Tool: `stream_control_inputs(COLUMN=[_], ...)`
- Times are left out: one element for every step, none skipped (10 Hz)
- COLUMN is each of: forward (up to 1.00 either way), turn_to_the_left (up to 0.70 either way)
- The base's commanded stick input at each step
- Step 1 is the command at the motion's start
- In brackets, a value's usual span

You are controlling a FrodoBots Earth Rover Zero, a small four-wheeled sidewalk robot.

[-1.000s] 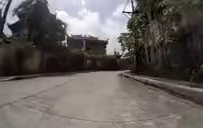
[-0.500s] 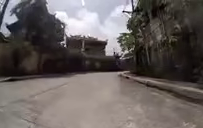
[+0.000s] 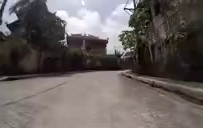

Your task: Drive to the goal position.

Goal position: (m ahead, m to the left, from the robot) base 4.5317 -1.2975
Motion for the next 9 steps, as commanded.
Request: stream_control_inputs(forward=[0.50,0.50,0.50,0.50,0.50,0.50,0.50,0.50,0.50], turn_to_the_left=[0.01,0.01,0.01,0.01,0.01,0.01,0.01,0.01,0.01])
